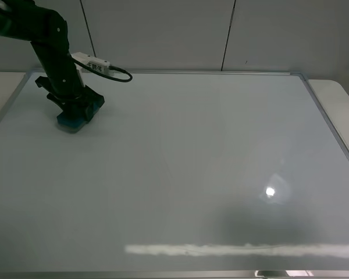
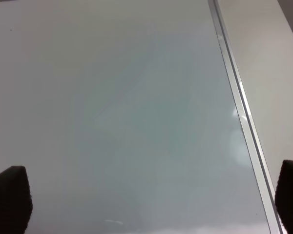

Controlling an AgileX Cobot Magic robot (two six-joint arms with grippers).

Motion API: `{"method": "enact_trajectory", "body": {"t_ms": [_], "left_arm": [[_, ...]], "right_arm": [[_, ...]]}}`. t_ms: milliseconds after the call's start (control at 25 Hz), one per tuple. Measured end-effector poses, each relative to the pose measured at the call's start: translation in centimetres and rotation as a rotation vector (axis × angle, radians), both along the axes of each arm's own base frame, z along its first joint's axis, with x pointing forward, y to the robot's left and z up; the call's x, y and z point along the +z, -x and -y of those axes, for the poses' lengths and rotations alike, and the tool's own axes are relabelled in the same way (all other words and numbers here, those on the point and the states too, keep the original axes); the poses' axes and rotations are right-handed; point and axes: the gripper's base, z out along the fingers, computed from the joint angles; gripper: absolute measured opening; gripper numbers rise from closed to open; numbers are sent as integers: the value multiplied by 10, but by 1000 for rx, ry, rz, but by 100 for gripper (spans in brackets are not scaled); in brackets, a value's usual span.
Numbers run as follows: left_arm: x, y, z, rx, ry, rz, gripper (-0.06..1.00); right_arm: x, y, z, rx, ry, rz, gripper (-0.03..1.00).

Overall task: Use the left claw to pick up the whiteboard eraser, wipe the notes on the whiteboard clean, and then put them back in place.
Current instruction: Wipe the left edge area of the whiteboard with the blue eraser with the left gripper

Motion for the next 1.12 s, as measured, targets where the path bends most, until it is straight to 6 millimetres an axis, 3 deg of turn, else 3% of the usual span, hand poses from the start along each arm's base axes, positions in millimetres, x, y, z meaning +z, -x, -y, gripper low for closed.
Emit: {"method": "enact_trajectory", "body": {"t_ms": [440,840,1120], "left_arm": [[27,53,-22,145,-25,18,55],[14,101,-53,301,-8,-10,55],[-1,134,-57,339,30,32,55]], "right_arm": [[0,0,0,0,0,0,99],[0,0,0,0,0,0,99],[0,0,0,0,0,0,99]]}}
